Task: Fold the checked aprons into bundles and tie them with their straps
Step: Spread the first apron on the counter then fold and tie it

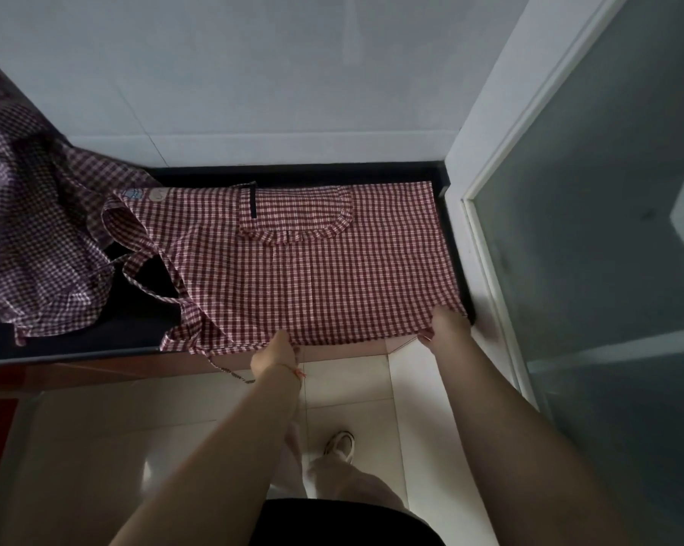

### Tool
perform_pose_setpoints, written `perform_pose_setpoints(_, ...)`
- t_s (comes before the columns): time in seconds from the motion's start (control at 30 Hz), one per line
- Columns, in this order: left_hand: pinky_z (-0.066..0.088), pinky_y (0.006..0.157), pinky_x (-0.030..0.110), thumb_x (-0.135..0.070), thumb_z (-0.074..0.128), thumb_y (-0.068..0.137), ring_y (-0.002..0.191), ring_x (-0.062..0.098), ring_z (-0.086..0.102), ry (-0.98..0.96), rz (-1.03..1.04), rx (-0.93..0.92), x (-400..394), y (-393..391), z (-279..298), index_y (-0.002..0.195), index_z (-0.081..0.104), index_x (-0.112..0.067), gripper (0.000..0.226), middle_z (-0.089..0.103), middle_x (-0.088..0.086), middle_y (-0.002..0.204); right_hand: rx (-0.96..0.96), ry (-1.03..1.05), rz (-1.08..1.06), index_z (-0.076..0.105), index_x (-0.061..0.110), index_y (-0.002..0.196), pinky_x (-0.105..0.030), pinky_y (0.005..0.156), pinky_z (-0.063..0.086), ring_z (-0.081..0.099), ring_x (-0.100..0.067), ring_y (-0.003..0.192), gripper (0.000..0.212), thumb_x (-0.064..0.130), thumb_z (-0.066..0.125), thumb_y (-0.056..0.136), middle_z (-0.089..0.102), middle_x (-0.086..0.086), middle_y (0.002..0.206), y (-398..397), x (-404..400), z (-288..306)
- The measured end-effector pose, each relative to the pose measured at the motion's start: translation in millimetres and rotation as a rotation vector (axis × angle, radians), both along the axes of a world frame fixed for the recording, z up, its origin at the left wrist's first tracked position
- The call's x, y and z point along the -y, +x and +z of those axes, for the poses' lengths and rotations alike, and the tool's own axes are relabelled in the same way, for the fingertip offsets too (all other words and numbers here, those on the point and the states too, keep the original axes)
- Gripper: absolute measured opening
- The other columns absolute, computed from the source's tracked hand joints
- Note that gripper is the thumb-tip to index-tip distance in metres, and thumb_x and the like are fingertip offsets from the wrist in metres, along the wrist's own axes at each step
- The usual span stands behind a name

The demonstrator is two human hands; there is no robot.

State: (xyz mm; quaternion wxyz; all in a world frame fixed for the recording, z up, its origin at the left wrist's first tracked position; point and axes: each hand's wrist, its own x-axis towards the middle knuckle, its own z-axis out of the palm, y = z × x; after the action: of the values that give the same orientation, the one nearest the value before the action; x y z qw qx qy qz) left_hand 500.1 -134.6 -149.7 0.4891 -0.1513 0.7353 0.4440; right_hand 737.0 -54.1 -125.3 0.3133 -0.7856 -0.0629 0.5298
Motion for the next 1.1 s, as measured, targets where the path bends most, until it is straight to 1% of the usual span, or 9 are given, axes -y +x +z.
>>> perform_pose_setpoints(0.13, 0.054, 0.064, 0.032, -0.006, 0.060, 0.089, 0.062, 0.016, 0.062, 0.000, 0.035, 0.031, -1.6, 1.1, -0.4, 0.075, 0.057, -0.006, 0.014, 0.064, 0.007, 0.071, -0.034, -0.020, 0.029, 0.048, 0.013, 0.079, -0.047, 0.103, 0.050, 0.059, -0.034, 0.120, 0.021, 0.002, 0.050, 0.096, 0.060, -0.021, 0.129, 0.1, -0.5, -0.4)
perform_pose_setpoints(0.23, 0.060, 0.079, 0.041, -0.004, 0.065, 0.090, 0.070, 0.023, 0.067, 0.035, 0.079, 0.112, 1.7, 2.2, 0.7, 0.084, 0.056, -0.003, 0.010, 0.066, 0.012, 0.083, -0.104, -0.025, -0.029, 0.054, 0.005, 0.093, -0.044, 0.105, 0.048, 0.057, -0.030, 0.125, 0.006, 0.003, 0.050, 0.097, 0.059, -0.018, 0.131, 5.5, 3.6, -7.4)
perform_pose_setpoints(0.33, 0.060, 0.079, 0.042, -0.003, 0.068, 0.090, 0.076, 0.028, 0.069, 0.033, 0.069, 0.149, 3.6, 4.1, 4.8, 0.087, 0.055, -0.002, 0.013, 0.066, 0.016, 0.088, -0.204, 0.049, -0.099, 0.052, 0.007, 0.125, -0.046, 0.093, 0.054, 0.061, -0.031, 0.113, 0.029, 0.007, 0.055, 0.096, 0.061, -0.016, 0.127, 10.6, 11.8, -13.4)
perform_pose_setpoints(0.47, 0.060, 0.079, 0.038, -0.002, 0.072, 0.087, 0.072, 0.024, 0.069, 0.018, 0.055, 0.087, -1.6, -10.0, -2.3, 0.084, 0.052, -0.003, 0.020, 0.066, 0.014, 0.085, -0.236, 0.026, -0.115, 0.050, 0.003, 0.121, -0.041, 0.076, 0.058, 0.065, -0.030, 0.093, 0.026, 0.009, 0.059, 0.097, 0.064, -0.016, 0.106, 14.7, 14.3, -11.9)
perform_pose_setpoints(0.57, 0.059, 0.067, 0.031, -0.006, 0.074, 0.086, 0.069, 0.020, 0.069, 0.032, 0.075, 0.074, -3.8, -24.2, -7.8, 0.093, 0.058, 0.000, 0.019, 0.068, 0.013, 0.084, -0.189, -0.007, -0.106, 0.054, 0.001, 0.124, -0.041, 0.081, 0.058, 0.067, -0.030, 0.099, 0.032, 0.012, 0.063, 0.096, 0.067, -0.017, 0.112, 18.5, 15.6, -17.5)
perform_pose_setpoints(0.73, 0.052, 0.051, 0.027, -0.016, 0.073, 0.088, 0.076, 0.022, 0.070, 0.029, 0.060, 0.091, -1.5, -23.7, -11.1, 0.103, 0.062, -0.003, 0.023, 0.070, 0.010, 0.090, -0.091, -0.048, -0.105, 0.055, 0.000, 0.121, -0.036, 0.059, 0.054, 0.068, -0.028, 0.092, 0.036, 0.015, 0.069, 0.092, 0.067, -0.016, 0.111, 18.9, 18.1, -17.0)
perform_pose_setpoints(0.83, 0.061, 0.069, 0.031, -0.008, 0.069, 0.091, 0.079, 0.024, 0.073, 0.004, 0.102, 0.118, -4.5, -18.6, -4.0, 0.108, 0.057, 0.002, 0.023, 0.069, 0.017, 0.094, -0.081, -0.042, -0.117, 0.055, -0.001, 0.121, -0.038, 0.064, 0.055, 0.068, -0.028, 0.088, 0.037, 0.015, 0.070, 0.091, 0.066, -0.018, 0.110, 21.6, 15.7, -15.6)
perform_pose_setpoints(0.93, 0.057, 0.051, 0.020, -0.005, 0.062, 0.095, 0.056, 0.010, 0.070, 0.066, 0.097, 0.118, -5.3, -13.8, -3.2, 0.116, 0.058, 0.001, 0.022, 0.068, 0.010, 0.089, -0.104, -0.018, -0.153, 0.054, -0.004, 0.118, -0.040, 0.068, 0.059, 0.069, -0.031, 0.089, 0.035, 0.011, 0.070, 0.091, 0.066, -0.019, 0.110, 24.8, 15.8, -13.6)
perform_pose_setpoints(1.1, 0.055, 0.052, 0.021, 0.002, 0.064, 0.088, 0.063, 0.013, 0.068, 0.050, 0.097, 0.081, -0.1, -13.3, -2.3, 0.089, 0.058, -0.002, 0.007, 0.070, 0.014, 0.087, -0.054, 0.003, -0.122, 0.054, -0.005, 0.118, -0.041, 0.071, 0.060, 0.068, -0.030, 0.079, 0.038, 0.014, 0.071, 0.090, 0.067, -0.021, 0.109, 27.6, 10.6, -11.7)
